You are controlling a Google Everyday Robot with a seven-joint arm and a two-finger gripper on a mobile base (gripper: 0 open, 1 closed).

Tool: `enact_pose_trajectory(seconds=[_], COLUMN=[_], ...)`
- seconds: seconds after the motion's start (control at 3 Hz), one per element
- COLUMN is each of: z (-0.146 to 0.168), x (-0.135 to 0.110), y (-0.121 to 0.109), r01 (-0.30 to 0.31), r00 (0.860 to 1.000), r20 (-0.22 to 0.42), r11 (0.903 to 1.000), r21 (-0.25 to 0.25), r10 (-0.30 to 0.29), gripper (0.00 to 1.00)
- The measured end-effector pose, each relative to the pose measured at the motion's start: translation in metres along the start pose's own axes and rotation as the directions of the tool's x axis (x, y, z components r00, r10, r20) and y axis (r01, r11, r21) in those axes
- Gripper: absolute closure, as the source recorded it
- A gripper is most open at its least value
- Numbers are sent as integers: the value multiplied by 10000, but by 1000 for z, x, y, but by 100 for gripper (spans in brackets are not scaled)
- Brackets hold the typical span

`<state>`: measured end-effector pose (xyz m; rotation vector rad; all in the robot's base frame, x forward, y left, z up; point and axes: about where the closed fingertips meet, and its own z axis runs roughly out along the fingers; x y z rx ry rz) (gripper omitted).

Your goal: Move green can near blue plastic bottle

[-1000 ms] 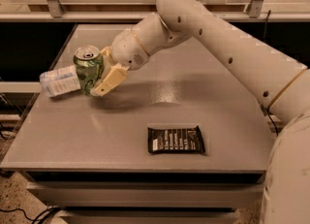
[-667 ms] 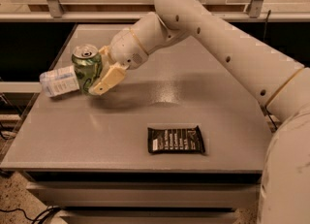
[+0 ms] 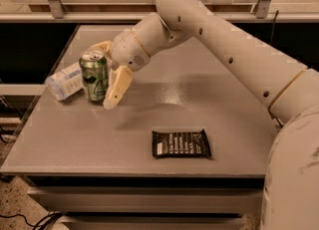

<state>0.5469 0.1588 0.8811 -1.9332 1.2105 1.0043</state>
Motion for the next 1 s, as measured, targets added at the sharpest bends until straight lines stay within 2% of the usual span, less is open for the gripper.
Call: enact_pose_trajectory(seconds=[1.0], z=[5], x=[-5], y=[3], r01=[290], r00=[9992], r20=[283], r11=[9995], r21=[-132], r10=[-286], gripper=[0])
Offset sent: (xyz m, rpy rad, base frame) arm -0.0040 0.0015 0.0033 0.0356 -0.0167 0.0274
